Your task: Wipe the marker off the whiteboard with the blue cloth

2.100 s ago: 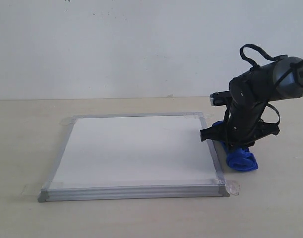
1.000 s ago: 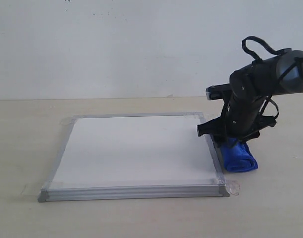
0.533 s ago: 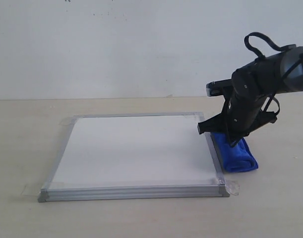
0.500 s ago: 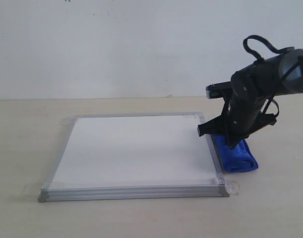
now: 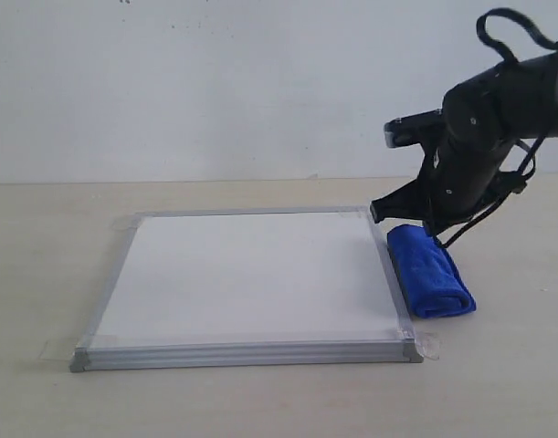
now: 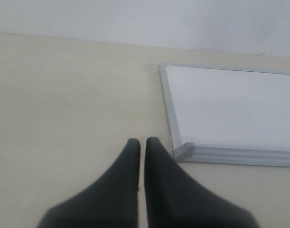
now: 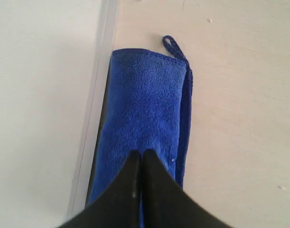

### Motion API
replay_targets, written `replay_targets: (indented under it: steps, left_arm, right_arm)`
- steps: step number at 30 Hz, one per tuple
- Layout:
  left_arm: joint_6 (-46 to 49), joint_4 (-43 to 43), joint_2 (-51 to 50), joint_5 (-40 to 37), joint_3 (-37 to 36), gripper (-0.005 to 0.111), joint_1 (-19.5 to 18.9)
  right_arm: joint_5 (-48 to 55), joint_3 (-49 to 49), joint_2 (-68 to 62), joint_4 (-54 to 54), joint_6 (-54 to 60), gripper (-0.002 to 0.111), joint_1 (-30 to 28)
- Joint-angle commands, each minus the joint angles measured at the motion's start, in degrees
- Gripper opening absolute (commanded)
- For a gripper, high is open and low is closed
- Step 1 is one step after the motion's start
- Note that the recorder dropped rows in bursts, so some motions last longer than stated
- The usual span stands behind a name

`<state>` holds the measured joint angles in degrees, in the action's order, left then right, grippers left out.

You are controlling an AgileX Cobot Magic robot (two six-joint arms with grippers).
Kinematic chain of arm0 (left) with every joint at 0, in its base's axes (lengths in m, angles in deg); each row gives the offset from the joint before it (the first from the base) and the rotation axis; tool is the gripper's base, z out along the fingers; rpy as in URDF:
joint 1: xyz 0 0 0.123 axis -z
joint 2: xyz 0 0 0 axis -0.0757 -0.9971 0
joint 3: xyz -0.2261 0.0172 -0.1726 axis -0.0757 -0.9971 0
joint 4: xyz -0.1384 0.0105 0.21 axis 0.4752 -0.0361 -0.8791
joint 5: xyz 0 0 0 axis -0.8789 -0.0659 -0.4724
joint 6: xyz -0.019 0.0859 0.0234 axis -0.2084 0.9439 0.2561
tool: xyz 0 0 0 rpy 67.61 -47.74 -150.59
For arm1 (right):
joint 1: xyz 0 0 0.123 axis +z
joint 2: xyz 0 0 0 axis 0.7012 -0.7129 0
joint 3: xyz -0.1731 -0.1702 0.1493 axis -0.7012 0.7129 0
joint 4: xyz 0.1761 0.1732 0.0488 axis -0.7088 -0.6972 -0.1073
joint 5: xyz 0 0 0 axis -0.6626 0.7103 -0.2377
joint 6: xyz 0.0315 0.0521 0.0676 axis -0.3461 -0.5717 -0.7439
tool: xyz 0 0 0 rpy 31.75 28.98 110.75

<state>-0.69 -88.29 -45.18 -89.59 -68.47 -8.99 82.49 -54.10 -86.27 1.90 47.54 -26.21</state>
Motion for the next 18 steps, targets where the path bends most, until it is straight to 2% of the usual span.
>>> replay_targets:
  steps: [1,5,7,10,14,18]
  left_arm:
    - [-0.44,0.52,0.12,0.12,0.07,0.004,0.29]
    - [-0.44,0.52,0.12,0.12,0.07,0.004,0.29]
    - [-0.44,0.52,0.12,0.12,0.07,0.004,0.29]
    - [-0.44,0.52,0.12,0.12,0.07,0.004,0.29]
    - [-0.44,0.52,0.12,0.12,0.07,0.004,0.29]
    - [-0.44,0.52,0.12,0.12,0.07,0.004,0.29]
  right_arm:
    - [-2.51,9.42,8.29,-0.62,0.56,0.000,3.63]
    - [-8.34,22.26,21.84,-0.45,-1.72,0.000,6.94]
    - [-9.87,28.12,29.39,-1.04,-7.28,0.000,6.94]
    - [-4.41,34.60,40.86,-2.18,-10.96,0.000,6.94]
    - [5.67,35.73,47.83,-2.22,-11.33,0.000,6.94]
    - [8.36,35.73,52.28,-2.22,-11.33,0.000,6.94]
